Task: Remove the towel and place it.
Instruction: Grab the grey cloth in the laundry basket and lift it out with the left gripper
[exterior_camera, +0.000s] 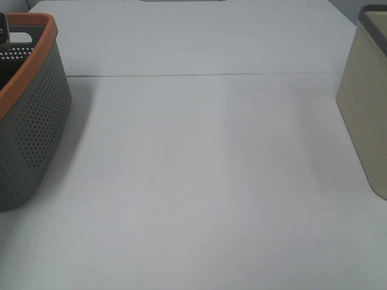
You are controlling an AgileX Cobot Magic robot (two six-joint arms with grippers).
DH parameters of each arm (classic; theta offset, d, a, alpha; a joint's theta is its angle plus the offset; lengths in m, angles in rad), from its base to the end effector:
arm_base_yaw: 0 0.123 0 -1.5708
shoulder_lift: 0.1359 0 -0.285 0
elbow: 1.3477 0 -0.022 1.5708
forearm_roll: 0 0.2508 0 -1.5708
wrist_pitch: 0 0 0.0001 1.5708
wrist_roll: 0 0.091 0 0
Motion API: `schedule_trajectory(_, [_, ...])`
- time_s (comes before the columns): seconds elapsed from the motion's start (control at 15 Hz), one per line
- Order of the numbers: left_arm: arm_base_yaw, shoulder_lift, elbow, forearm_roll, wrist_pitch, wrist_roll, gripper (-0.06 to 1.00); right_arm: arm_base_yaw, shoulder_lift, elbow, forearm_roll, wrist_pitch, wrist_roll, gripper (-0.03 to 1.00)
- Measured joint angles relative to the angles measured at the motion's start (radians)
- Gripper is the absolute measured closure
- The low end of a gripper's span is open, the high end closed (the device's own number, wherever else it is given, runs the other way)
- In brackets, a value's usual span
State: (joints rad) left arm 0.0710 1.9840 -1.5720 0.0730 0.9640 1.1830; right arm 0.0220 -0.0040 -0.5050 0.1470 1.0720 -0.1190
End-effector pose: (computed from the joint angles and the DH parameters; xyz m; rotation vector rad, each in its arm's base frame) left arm 0.4173 0.0351 0.2197 1.5898 2.4664 0.3226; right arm -0.0072 0.0116 0.2785 -0.1522 2.0341 0.1152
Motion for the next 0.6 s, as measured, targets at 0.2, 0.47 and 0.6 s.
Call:
schedule_trajectory(0.2, [0.000,0.010,0.000,-0.001,0.000,0.008,0.36,0.000,0.000,0.000,0.000,0.000,0.000,0.19])
schedule_trajectory(0.47, [0.000,0.027,0.000,-0.013,0.016,0.005,0.53,0.000,0.000,0.000,0.000,0.000,0.000,0.19])
schedule_trajectory(0.6, [0.000,0.027,0.000,-0.019,0.025,-0.044,0.62,0.000,0.000,0.000,0.000,0.000,0.000,0.19])
